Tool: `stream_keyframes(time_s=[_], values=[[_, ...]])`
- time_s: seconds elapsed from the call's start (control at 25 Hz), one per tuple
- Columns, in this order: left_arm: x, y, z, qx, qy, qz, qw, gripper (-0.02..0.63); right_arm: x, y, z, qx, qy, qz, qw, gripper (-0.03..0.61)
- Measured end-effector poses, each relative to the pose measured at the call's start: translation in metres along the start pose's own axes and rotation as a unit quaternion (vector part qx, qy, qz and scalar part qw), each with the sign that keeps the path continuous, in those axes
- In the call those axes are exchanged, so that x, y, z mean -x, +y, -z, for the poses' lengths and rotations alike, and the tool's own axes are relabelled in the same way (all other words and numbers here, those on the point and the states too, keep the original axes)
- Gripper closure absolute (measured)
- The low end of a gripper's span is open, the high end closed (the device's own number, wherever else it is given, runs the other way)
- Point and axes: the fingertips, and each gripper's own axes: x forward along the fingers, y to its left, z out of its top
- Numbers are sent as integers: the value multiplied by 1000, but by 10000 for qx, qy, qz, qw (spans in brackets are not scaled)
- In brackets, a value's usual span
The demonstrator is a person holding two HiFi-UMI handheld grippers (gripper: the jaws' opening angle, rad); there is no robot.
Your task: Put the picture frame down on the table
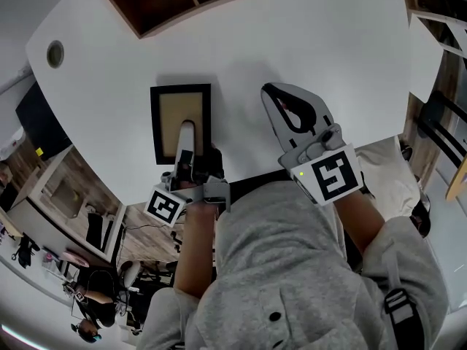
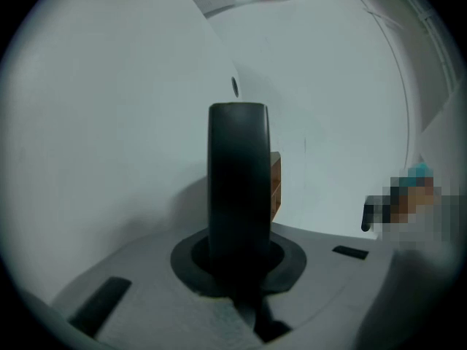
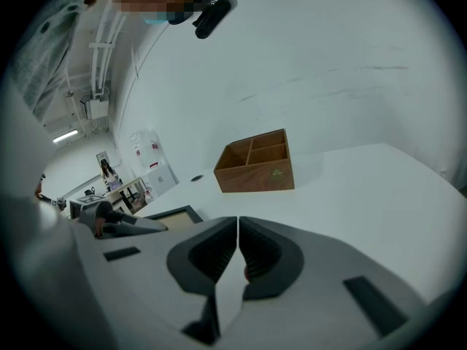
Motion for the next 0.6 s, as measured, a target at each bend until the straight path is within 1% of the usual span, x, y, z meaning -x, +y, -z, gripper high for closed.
stream_keyframes(time_s=[0.24,0.4,0.6], values=[[0,4,1,208,-45,-16,9998,588,-2,0,4,-39,24,-7,10000,549],[0,6,1,217,-49,-40,9997,586,-3,-2,6,-200,30,-11,9998,549],[0,10,0,191,-33,-213,9996,584,-3,-6,7,-405,49,3,9992,549]])
